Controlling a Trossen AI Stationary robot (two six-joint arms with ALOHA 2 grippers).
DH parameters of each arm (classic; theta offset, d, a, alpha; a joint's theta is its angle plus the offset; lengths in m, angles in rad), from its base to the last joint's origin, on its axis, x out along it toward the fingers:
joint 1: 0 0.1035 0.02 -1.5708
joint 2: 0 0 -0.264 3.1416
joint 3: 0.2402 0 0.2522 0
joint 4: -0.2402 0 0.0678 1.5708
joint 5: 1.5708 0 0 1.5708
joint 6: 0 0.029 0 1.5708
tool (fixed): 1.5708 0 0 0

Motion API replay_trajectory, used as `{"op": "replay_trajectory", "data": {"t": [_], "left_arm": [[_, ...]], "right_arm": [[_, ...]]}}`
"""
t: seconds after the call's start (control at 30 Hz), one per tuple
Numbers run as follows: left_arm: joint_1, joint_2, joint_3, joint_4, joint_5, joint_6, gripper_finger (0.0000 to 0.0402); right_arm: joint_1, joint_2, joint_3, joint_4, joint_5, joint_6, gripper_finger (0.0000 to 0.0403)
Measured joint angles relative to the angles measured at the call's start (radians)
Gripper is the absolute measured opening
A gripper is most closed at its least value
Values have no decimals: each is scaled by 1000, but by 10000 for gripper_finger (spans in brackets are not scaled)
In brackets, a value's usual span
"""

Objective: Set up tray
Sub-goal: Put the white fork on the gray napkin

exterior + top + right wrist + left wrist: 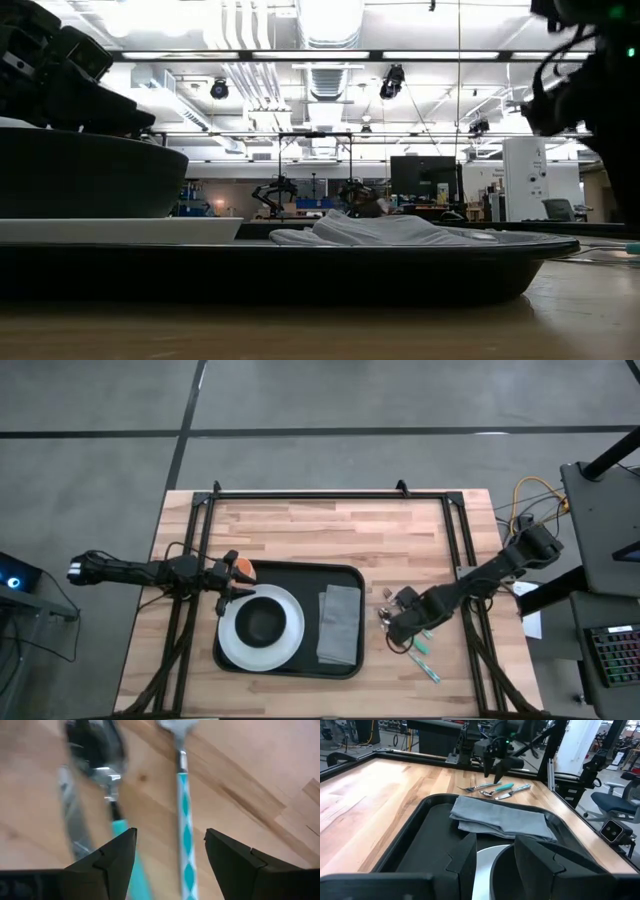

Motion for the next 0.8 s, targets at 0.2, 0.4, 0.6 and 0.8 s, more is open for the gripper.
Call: {"op": "replay_trajectory", "data": {"t": [0.2,0.4,0.6,0.8], "left_arm": [[0,5,0,0,0,0,115],[0,4,0,0,0,0,115],[0,4,0,0,0,0,115],[0,11,0,0,0,0,115]], "right_arm": [[-24,-1,-93,84,-22,8,226],[-35,-7,-160,192,-40,11,216],[-36,-9,-184,205,-44,47,175],[-37,-7,-183,211,-49,37,106]]}}
